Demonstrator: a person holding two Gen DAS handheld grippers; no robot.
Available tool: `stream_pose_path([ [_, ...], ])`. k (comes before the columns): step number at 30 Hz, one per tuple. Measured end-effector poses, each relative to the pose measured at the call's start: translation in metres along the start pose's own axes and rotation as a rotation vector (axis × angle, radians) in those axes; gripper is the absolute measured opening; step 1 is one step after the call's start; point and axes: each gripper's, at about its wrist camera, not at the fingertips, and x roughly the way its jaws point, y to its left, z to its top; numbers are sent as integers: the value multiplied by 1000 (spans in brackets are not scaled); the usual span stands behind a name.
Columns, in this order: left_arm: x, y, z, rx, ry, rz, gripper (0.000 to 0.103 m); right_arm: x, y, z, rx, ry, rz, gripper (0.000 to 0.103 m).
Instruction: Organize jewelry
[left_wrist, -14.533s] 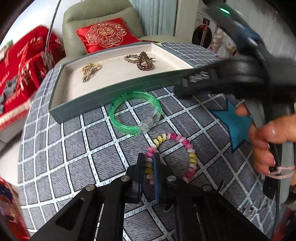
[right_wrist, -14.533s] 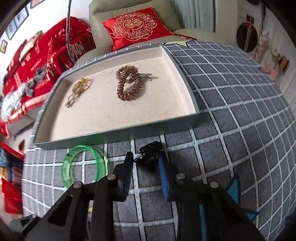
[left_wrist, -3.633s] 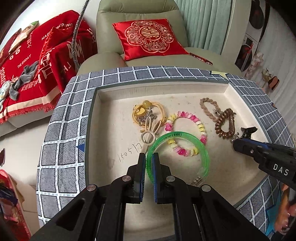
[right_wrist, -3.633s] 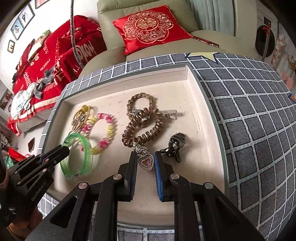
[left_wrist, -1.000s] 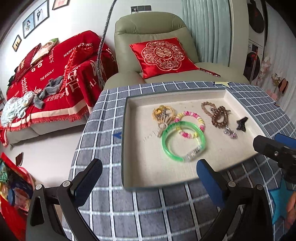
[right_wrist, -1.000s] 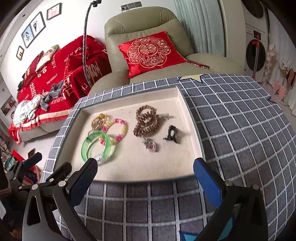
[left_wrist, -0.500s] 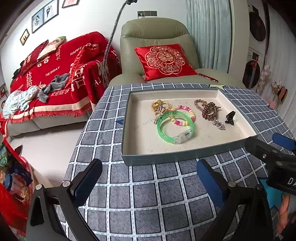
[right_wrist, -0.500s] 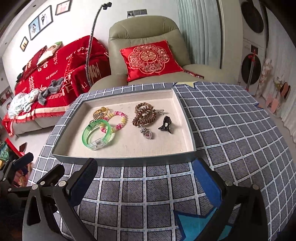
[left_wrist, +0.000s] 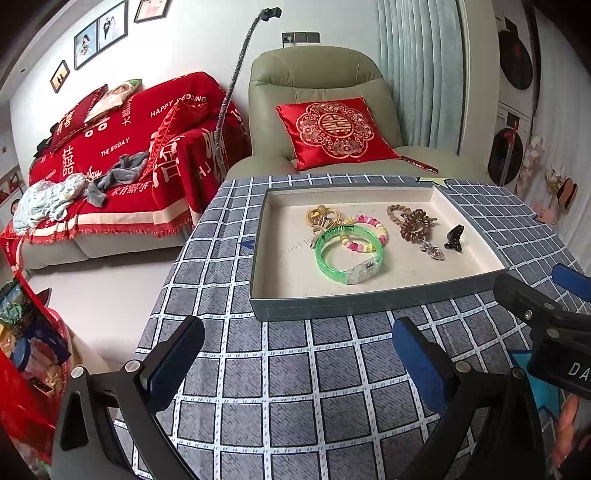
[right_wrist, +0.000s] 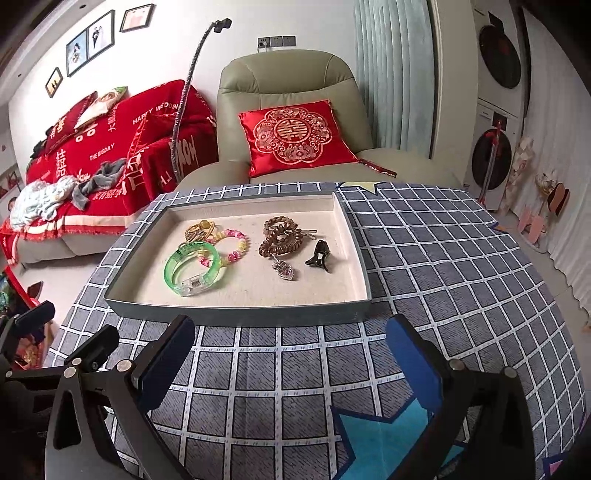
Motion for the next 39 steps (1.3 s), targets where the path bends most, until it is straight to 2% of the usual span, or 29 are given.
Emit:
stream_pose_path([
  [39,-3,6,-3,-15,-6,27,103,-8,5,2,-15,-23,-4,103],
])
